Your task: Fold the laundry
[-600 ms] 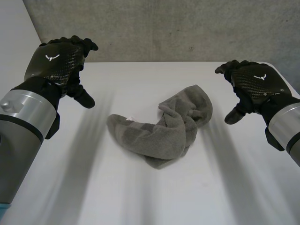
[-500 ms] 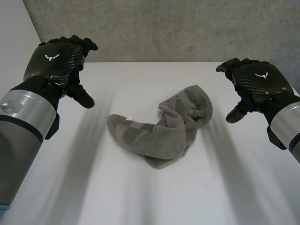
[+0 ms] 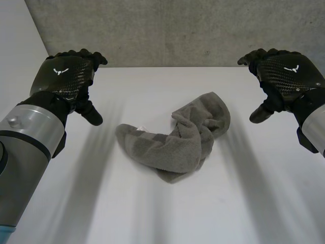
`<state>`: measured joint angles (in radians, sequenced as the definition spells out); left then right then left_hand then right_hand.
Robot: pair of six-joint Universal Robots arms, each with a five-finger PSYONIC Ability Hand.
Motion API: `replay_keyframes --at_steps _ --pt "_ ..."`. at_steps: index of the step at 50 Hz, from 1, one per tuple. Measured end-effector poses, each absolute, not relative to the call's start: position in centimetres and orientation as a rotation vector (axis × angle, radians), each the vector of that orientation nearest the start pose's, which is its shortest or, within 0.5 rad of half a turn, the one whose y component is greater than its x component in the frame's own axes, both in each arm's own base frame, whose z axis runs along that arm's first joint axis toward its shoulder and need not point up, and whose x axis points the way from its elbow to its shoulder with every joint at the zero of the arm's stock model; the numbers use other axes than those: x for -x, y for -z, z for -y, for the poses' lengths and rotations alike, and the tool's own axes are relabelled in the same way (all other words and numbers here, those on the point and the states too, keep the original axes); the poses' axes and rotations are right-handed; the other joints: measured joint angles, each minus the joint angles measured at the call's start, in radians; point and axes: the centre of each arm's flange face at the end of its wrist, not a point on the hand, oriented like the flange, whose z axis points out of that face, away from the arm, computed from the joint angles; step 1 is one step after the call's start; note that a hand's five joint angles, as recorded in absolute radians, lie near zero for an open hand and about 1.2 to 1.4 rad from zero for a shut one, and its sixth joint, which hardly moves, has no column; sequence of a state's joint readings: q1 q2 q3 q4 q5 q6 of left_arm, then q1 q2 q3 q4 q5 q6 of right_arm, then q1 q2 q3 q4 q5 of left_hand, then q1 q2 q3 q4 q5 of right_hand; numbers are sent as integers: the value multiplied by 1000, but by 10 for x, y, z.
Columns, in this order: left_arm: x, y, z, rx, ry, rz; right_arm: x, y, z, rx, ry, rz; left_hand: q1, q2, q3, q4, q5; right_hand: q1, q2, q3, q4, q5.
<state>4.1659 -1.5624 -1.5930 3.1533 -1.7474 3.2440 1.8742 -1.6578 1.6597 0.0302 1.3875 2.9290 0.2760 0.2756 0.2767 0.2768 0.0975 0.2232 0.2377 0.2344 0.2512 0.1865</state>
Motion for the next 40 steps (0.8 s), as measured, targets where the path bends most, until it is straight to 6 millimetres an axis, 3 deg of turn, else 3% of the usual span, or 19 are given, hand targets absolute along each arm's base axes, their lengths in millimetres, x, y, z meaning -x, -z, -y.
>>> replay_keyframes --at_steps 36,40 --pt "254 -306 194 -562 2324 -2304 -223 -312 222 703 2052 -1974 0 0 0 0 0 0 0 0 0 0" --pt "254 -307 193 -569 2326 -2301 -223 -313 222 685 2050 -1966 -84 -86 -85 -85 -60 0 0 0 0 -125"
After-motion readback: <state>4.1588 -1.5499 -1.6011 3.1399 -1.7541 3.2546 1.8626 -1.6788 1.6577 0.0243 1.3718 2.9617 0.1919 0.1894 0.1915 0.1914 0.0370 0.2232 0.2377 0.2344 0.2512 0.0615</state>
